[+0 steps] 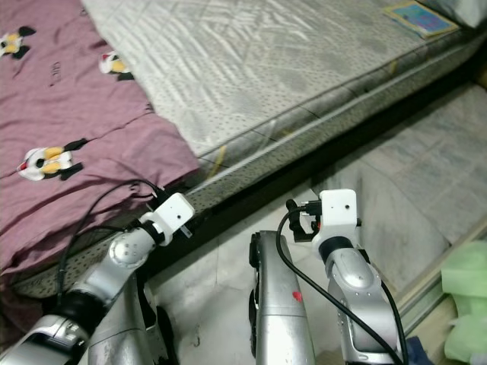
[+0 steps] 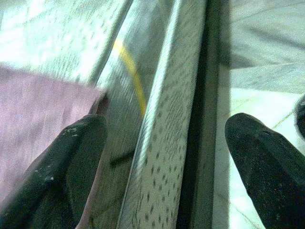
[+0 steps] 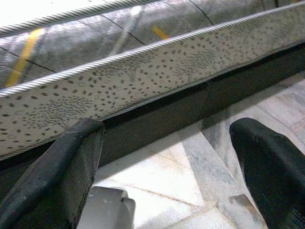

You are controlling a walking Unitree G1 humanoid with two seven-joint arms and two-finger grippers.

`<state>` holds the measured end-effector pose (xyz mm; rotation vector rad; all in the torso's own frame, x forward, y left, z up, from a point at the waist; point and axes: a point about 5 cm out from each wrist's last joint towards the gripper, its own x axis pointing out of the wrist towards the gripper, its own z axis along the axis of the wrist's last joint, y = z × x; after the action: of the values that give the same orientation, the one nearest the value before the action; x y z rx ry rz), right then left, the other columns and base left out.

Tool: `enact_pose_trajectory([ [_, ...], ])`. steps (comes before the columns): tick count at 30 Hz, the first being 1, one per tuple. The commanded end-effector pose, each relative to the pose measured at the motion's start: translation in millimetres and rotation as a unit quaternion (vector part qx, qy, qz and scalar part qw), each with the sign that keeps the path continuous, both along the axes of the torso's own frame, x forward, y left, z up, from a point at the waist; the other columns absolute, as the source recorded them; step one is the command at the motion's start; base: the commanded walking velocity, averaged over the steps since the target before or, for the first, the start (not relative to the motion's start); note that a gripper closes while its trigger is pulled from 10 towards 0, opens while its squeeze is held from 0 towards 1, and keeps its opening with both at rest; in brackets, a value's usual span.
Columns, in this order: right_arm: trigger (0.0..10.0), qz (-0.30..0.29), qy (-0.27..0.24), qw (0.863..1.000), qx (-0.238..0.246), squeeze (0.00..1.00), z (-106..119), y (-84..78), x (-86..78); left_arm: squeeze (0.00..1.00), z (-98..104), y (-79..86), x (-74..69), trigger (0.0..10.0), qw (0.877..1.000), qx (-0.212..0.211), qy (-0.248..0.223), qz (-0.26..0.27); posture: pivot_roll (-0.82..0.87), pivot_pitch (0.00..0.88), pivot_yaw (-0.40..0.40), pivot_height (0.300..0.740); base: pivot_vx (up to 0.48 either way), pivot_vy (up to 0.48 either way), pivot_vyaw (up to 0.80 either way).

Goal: Clean up the room

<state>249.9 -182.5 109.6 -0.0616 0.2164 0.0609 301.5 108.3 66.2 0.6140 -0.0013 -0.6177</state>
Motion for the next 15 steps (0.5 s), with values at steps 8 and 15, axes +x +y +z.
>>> enact_pose_trajectory([
  [8,10.0,-0.020,-0.002,1.000,-0.007,0.00,4,-6.6,-20.5,0.00,63,78.6,59.8,10.0,0.907,-0.234,-0.067,0.342,-0.23,0.214,0.011,0.482,0.000,0.000,0.00],
  [15,10.0,-0.035,0.015,0.999,-0.028,0.00,8,-19.7,-45.2,0.00,41,77.6,75.6,10.0,0.909,-0.178,0.088,0.366,-0.29,0.261,0.015,0.482,0.000,0.000,0.00],
])
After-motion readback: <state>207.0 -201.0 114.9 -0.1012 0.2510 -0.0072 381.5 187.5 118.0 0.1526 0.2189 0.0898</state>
